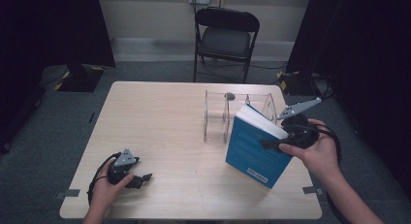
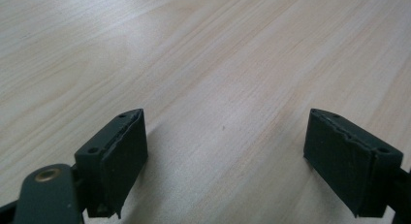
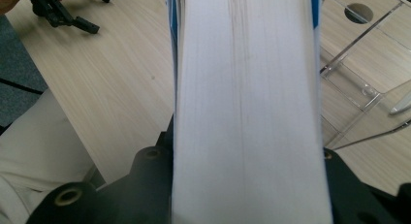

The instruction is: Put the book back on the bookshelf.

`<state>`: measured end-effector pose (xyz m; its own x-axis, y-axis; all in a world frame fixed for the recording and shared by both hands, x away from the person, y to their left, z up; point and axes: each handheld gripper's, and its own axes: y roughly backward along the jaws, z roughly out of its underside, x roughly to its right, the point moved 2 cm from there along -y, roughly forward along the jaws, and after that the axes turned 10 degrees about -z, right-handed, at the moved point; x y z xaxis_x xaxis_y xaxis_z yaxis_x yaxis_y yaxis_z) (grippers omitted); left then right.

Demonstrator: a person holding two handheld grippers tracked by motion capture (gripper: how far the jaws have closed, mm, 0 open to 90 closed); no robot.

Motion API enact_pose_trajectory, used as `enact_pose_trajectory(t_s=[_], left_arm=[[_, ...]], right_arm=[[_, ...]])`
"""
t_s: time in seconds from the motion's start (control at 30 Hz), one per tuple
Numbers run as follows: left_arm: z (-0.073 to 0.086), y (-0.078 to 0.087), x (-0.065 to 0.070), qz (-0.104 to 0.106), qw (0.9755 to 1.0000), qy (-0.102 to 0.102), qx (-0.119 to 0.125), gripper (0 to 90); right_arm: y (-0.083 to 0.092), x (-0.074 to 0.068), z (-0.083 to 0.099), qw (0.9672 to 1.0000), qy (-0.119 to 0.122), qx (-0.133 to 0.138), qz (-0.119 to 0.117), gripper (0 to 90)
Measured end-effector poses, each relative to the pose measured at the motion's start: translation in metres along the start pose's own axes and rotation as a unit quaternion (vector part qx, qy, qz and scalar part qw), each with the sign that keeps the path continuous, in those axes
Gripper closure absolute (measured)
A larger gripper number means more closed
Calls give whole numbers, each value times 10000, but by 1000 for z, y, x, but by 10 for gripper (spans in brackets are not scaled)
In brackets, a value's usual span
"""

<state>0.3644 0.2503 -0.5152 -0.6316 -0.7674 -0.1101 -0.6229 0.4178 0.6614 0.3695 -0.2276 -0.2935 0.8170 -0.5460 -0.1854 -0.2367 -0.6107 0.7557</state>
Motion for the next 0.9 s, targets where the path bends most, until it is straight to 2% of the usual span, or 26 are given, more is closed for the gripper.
enact_pose_trajectory(t_s=[0.2,0.33,0.6,0.9], left_arm=[[0,0,0,-1,10000,-1,1,153],[0,0,0,0,10000,-9,-3,153],[0,0,0,-1,10000,-1,2,153],[0,0,0,-1,10000,2,-2,153]], right_arm=[[2,1,4,10000,-11,-64,46,618],[5,4,8,9999,-98,-6,63,618],[5,7,16,9999,-119,18,87,618],[8,12,27,9995,-190,59,228,617]])
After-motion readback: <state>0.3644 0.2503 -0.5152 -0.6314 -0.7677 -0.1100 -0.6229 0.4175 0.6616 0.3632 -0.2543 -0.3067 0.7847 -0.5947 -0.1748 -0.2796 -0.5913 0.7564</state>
